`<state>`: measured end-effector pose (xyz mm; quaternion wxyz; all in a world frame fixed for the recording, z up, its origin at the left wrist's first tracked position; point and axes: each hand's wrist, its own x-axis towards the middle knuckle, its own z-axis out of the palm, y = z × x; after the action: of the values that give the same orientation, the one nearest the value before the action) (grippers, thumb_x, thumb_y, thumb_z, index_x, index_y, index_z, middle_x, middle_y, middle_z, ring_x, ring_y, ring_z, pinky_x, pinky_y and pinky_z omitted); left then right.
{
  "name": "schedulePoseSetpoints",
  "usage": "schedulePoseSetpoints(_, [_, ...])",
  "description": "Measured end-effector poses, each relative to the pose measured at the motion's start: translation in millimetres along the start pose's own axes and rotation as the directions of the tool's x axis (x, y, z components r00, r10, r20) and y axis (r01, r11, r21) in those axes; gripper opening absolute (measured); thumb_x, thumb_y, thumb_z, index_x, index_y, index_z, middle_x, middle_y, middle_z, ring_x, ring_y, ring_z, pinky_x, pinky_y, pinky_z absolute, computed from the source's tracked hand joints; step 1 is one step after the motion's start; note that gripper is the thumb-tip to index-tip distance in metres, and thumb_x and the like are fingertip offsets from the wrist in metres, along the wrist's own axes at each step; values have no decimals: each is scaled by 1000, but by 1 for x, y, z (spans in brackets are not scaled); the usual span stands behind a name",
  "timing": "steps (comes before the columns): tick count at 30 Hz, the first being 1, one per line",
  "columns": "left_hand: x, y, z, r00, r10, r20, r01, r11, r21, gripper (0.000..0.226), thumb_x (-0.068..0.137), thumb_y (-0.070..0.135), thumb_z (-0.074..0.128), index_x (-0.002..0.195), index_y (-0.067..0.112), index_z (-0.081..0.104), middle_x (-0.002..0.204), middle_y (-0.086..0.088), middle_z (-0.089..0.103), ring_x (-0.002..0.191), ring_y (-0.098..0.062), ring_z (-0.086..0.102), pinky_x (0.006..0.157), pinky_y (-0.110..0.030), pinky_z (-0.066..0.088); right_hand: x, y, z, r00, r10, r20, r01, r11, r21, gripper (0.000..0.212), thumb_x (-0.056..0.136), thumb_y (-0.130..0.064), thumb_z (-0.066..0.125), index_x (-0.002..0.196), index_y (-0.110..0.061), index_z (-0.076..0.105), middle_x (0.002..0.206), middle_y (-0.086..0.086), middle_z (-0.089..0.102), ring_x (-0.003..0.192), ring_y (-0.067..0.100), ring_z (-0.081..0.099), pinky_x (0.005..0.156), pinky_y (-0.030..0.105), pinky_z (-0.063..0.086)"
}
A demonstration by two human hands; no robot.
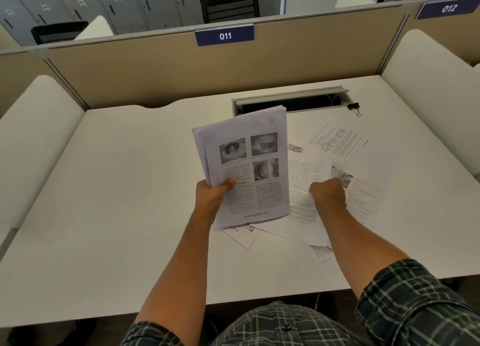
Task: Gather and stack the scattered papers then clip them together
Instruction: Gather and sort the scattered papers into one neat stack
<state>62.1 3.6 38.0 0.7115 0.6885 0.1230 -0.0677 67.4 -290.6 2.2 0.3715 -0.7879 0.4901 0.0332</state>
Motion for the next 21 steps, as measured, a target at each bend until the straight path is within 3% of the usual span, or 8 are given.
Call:
schedulePoseSetpoints(2, [2, -1, -1, 1000, 2, -2, -2, 1000, -3, 37, 67, 39, 87, 97, 26, 71, 86, 19, 78, 72, -10, 76, 53, -18, 57, 0, 3, -4, 994, -109, -13, 110, 987, 120, 41, 90, -25, 74, 126, -8, 63, 119, 13, 71, 103, 35, 69, 88, 45, 59])
schedulePoseSetpoints(5, [5, -4, -2, 1000, -5, -15, 5, 1000, -14, 39, 66, 39, 88, 99, 26, 71, 87, 18, 79, 74, -11, 76, 56, -20, 59, -6, -2, -18, 947, -271, -170, 311, 904, 294, 25, 93, -32, 72, 105, -9, 69, 103, 7, 73, 90, 28, 69, 74, 36, 55])
schedulePoseSetpoints(8, [9, -7, -3, 999, -21, -43, 20, 1000, -20, 43, 69, 36, 91, 104, 22, 71, 89, 15, 79, 77, -13, 77, 63, -28, 64, -16, -15, -45, 859, -408, -310, 512, 707, 487, 19, 94, -33, 72, 84, -19, 65, 76, -13, 66, 65, 3, 59, 60, 24, 46])
schedulePoseSetpoints(10, [12, -9, -7, 997, -27, -67, 24, 999, -46, 39, 77, 29, 90, 108, 18, 71, 94, 10, 80, 82, -16, 77, 72, -35, 65, -23, -25, -68, 806, -463, -369, 588, 552, 591, 20, 93, -34, 74, 79, -23, 66, 69, -19, 64, 60, -6, 55, 57, 14, 46])
schedulePoseSetpoints(13, [17, -6, -14, 992, -31, -126, 21, 996, -83, 37, 79, 27, 89, 109, 17, 70, 100, 5, 79, 87, -18, 77, 74, -37, 65, -35, -38, -101, 772, -470, -428, 612, 370, 699, 25, 90, -36, 79, 71, -30, 63, 65, -26, 62, 60, -8, 54, 56, 12, 45])
schedulePoseSetpoints(16, [22, 0, -19, 988, -4, -154, -9, 996, -89, 28, 79, 25, 89, 101, 22, 71, 91, 11, 81, 79, -12, 78, 66, -30, 65, -37, -42, -120, 761, -470, -448, 596, 230, 770, 22, 87, -42, 82, 76, -28, 68, 71, -24, 66, 67, -1, 59, 61, 19, 50])
schedulePoseSetpoints(21, [28, 5, -19, 987, 32, -158, -39, 998, -41, 25, 83, 23, 86, 103, 23, 71, 100, 7, 79, 86, -16, 77, 72, -35, 65, -35, -42, -113, 736, -595, -323, 490, 138, 861, 19, 83, -29, 86, 93, -16, 78, 95, -2, 78, 89, 18, 70, 81, 37, 58])
